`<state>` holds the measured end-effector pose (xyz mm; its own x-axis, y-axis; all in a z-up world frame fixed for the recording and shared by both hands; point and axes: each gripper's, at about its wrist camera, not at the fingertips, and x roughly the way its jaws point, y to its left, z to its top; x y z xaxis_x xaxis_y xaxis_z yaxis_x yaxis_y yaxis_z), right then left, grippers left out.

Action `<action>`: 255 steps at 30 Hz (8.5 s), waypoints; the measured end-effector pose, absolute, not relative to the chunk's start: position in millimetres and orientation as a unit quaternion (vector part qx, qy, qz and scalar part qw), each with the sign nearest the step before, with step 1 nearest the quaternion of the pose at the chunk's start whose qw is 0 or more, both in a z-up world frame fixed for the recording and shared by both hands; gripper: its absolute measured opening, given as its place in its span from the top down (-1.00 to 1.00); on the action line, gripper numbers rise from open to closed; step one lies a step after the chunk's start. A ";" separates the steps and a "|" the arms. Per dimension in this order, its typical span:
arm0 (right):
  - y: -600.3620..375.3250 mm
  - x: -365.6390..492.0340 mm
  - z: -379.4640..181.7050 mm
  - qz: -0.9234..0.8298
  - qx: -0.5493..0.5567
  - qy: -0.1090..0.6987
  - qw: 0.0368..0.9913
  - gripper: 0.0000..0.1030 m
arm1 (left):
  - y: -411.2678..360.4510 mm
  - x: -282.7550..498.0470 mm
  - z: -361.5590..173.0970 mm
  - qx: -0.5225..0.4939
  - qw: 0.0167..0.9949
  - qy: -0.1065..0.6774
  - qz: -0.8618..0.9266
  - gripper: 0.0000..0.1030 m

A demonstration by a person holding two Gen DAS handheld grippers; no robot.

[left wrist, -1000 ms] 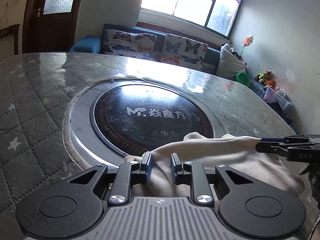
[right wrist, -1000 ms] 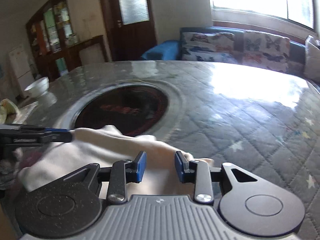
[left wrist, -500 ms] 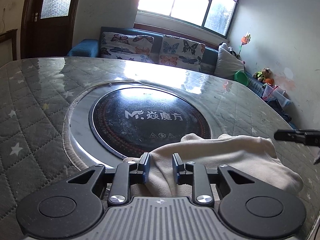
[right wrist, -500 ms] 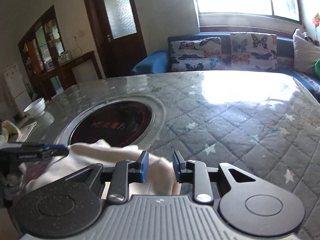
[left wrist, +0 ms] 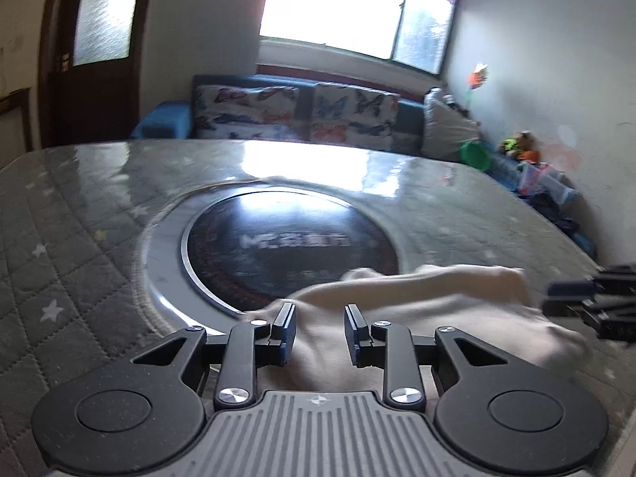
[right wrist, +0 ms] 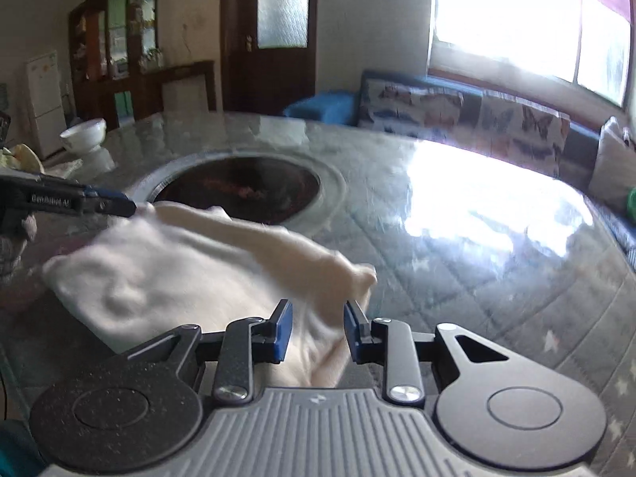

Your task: Fold clothes

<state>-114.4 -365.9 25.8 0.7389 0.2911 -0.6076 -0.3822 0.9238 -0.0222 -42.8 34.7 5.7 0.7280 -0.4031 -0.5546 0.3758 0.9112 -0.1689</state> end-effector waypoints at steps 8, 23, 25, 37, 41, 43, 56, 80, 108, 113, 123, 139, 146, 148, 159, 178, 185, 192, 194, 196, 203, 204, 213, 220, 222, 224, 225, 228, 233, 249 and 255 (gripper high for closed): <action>-344.8 -132.4 29.0 0.227 -0.070 0.301 0.923 0.48 | -9.9 -77.6 14.9 -0.004 0.910 0.290 -0.295 0.43; -348.3 -151.5 4.5 0.224 -0.053 0.290 0.929 0.43 | -57.1 -90.2 -9.7 0.020 0.888 0.310 -0.338 0.43; -351.0 -154.8 6.1 0.223 -0.051 0.289 0.929 0.42 | -57.3 -92.3 -11.1 0.022 0.888 0.312 -0.337 0.43; -357.1 -161.7 4.2 0.221 -0.047 0.291 0.930 0.41 | -69.1 -83.6 -10.1 0.006 0.892 0.307 -0.331 0.43; -358.0 -162.0 2.9 0.222 -0.046 0.291 0.929 0.41 | -73.0 -80.9 -16.8 0.006 0.890 0.314 -0.331 0.44; -358.1 -161.9 2.9 0.223 -0.046 0.291 0.929 0.41 | -71.8 -81.2 -17.6 0.003 0.890 0.313 -0.333 0.44; -344.5 -137.5 27.7 0.230 -0.048 0.280 0.931 0.34 | -13.3 -111.7 -1.1 0.006 0.912 0.292 -0.288 0.43; -312.9 -102.8 19.1 0.236 -0.057 0.293 0.925 0.23 | 32.5 -88.2 -2.3 -0.057 0.927 0.294 -0.225 0.42; -270.6 -133.5 28.1 0.302 -0.115 0.283 0.903 -0.09 | 68.1 -74.8 -4.4 -0.078 0.927 0.333 -0.151 -0.13; -258.1 -145.0 28.6 0.322 -0.130 0.278 0.896 -0.13 | 68.9 -71.7 -3.7 -0.076 0.925 0.348 -0.135 -0.27; -242.6 -157.2 26.0 0.339 -0.140 0.280 0.887 -0.26 | 69.6 -77.0 -2.3 -0.068 0.926 0.350 -0.122 -0.53; -258.9 -186.6 30.4 0.305 -0.108 0.255 0.911 -1.00 | 60.8 -101.6 10.3 -0.054 0.937 0.321 -0.129 -1.00; -276.0 -199.6 33.3 0.287 -0.071 0.244 0.924 -1.00 | 57.2 -113.7 15.9 -0.053 0.941 0.308 -0.129 -1.00; -280.0 -203.4 33.7 0.284 -0.062 0.241 0.926 -1.00 | 55.8 -117.7 16.4 -0.052 0.942 0.304 -0.128 -1.00; -293.4 -220.7 33.6 0.252 -0.039 0.231 0.939 -1.00 | 36.0 -133.7 16.2 -0.039 0.944 0.297 -0.142 -1.00; -301.8 -222.4 30.0 0.244 -0.033 0.238 0.939 -1.00 | 16.1 -140.1 15.0 -0.013 0.942 0.303 -0.146 -1.00; -276.8 -202.3 25.9 0.282 -0.060 0.253 0.923 -1.00 | 35.2 -116.6 11.5 -0.020 0.941 0.316 -0.121 -1.00; -247.1 -180.9 24.2 0.328 -0.096 0.271 0.900 -0.98 | 59.7 -88.3 3.0 -0.040 0.937 0.336 -0.092 -1.00; -239.2 -175.6 25.2 0.338 -0.107 0.274 0.894 -0.98 | 67.6 -81.4 2.6 -0.048 0.936 0.337 -0.085 -1.00; -230.5 -171.0 25.7 0.346 -0.121 0.274 0.889 -0.98 | 75.5 -75.1 3.0 -0.056 0.936 0.338 -0.078 -1.00; -200.9 -162.7 19.5 0.371 -0.168 0.275 0.871 -0.65 | 96.1 -61.9 4.9 -0.096 0.930 0.349 -0.069 -1.00; -196.3 -162.7 17.6 0.375 -0.177 0.275 0.867 -0.57 | 97.9 -61.1 4.5 -0.103 0.928 0.351 -0.072 -1.00; -189.0 -157.8 13.6 0.390 -0.152 0.278 0.864 -0.46 | 101.3 -58.5 -3.4 -0.112 0.923 0.362 -0.070 -1.00; -192.4 -141.6 14.5 0.389 -0.121 0.291 0.866 -0.64 | 104.6 -56.5 -5.0 -0.116 0.921 0.368 -0.061 -1.00; -191.6 -137.4 12.5 0.392 -0.113 0.299 0.863 -0.64 | 105.4 -56.0 -5.6 -0.117 0.919 0.371 -0.057 -1.00; -189.1 -143.0 16.1 0.406 -0.116 0.290 0.859 -0.64 | 107.0 -55.5 -5.9 -0.118 0.919 0.373 -0.053 -1.00; -187.9 -145.9 17.9 0.413 -0.117 0.286 0.857 -0.63 | 107.6 -55.4 -6.1 -0.118 0.918 0.374 -0.052 -1.00; -181.3 -148.2 16.1 0.425 -0.122 0.291 0.849 -0.64 | 108.5 -55.1 -7.2 -0.119 0.918 0.376 -0.049 -1.00; -177.0 -152.7 12.4 0.431 -0.134 0.293 0.843 -0.63 | 109.1 -55.8 -7.0 -0.116 0.918 0.376 -0.050 -1.00; -171.2 -151.5 11.0 0.392 -0.185 0.283 0.856 0.18 | 107.9 -48.2 -6.2 -0.184 0.895 0.399 -0.078 -1.00; -192.0 -138.1 23.9 0.403 -0.099 0.296 0.860 0.73 | 106.5 -43.9 -9.9 -0.235 0.877 0.410 -0.087 -1.00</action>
